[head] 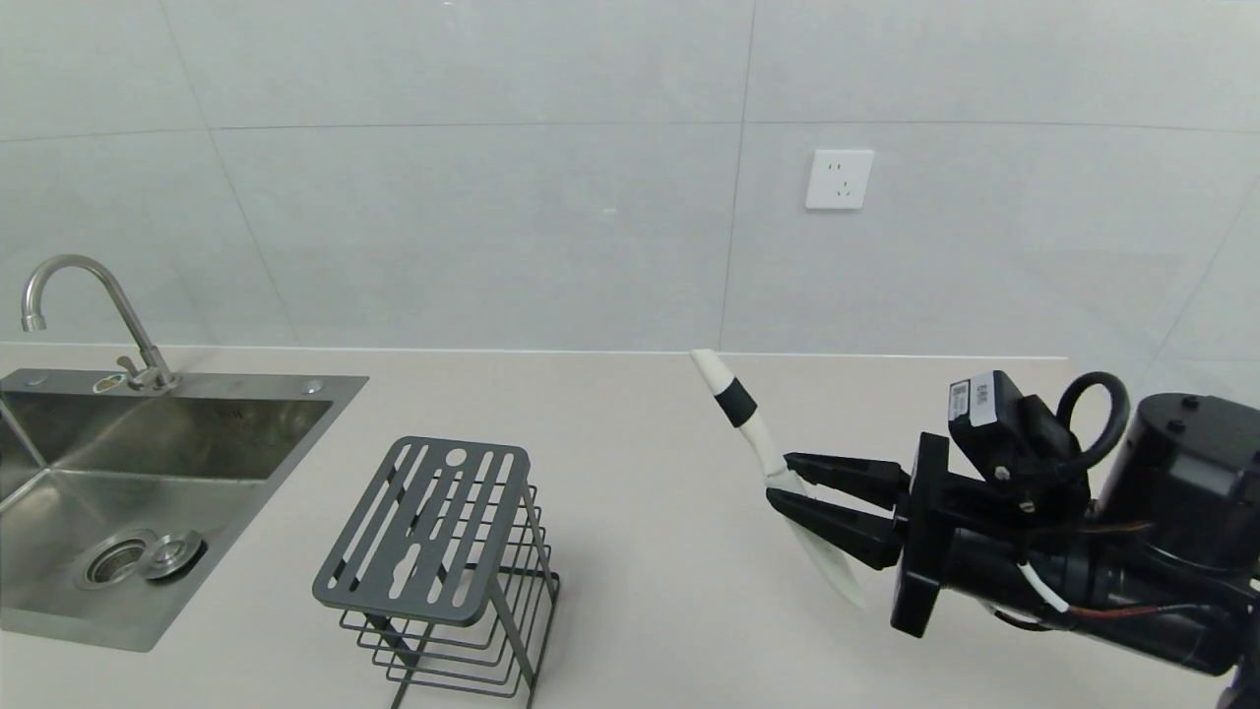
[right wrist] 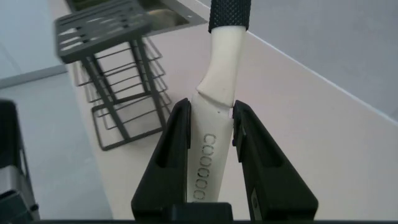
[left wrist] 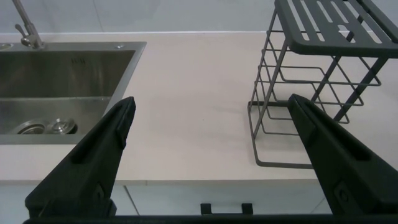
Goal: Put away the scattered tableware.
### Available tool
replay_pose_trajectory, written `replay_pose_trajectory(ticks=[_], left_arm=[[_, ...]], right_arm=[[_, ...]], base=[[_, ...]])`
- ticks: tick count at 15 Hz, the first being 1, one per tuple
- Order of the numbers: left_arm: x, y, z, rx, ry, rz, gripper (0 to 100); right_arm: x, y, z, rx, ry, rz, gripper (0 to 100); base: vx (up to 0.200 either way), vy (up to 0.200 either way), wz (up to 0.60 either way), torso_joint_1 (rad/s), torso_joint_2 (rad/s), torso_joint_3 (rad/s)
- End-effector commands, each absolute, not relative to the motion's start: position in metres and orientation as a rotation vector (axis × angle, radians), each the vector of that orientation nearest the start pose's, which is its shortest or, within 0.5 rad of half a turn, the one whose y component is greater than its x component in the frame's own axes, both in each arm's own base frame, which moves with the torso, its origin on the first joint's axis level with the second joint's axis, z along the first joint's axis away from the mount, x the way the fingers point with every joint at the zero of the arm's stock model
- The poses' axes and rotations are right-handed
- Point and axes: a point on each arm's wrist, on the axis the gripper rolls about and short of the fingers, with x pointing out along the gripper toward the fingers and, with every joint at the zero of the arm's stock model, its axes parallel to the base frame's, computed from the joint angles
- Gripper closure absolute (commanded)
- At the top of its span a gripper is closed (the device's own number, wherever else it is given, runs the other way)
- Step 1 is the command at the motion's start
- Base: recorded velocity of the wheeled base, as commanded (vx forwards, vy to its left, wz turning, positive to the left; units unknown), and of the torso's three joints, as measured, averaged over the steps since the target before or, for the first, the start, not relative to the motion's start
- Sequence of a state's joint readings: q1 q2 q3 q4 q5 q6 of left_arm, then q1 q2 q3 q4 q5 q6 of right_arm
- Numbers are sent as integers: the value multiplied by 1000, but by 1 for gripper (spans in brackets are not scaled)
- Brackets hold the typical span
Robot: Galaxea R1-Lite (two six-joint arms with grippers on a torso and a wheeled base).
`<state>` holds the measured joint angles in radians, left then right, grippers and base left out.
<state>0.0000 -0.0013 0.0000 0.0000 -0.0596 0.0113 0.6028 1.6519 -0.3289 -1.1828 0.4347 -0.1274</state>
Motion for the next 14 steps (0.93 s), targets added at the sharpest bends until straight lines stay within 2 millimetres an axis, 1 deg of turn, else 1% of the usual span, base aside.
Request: replay_pose_trajectory(ticks=[1,3,4,5,6,8,9,10,13,14], left_arm=[[-23,-1,75,12,0,-60,0],[-23,-2,75,23,-1,-92,0],[-23,-2,77,64,-22,-102,0],[-24,-2,89,91,-138,-100,0],[-28,-2,106,105,-308,-93,0],[-32,-3,118,80,-393,-127,0],[-37,-5,128,13,-420,-206,0],[-42,-6,139,-45,-416,-286,0],[-42,-6,162,-118,-271,-367,0],[-32,-6,180,-127,-193,-493,0]], right_arm=[[185,139,139,-131,55,1052,100],[180,137,140,-147,35,1100,100],[178,135,140,-174,19,1121,100],[175,133,138,-179,23,1132,100],[170,130,139,-180,15,1143,100],[166,128,138,-197,7,1149,100],[164,128,137,-199,12,1156,100],[163,127,137,-200,8,1171,100],[160,125,133,-203,25,1176,100],[161,126,134,-204,17,1177,100]], base=[[0,0,0,0,0,0],[0,0,0,0,0,0],[0,0,0,0,0,0],[0,0,0,0,0,0],[0,0,0,0,0,0],[0,0,0,0,0,0],[0,0,0,0,0,0],[0,0,0,0,0,0],[0,0,0,0,0,0],[0,0,0,0,0,0]])
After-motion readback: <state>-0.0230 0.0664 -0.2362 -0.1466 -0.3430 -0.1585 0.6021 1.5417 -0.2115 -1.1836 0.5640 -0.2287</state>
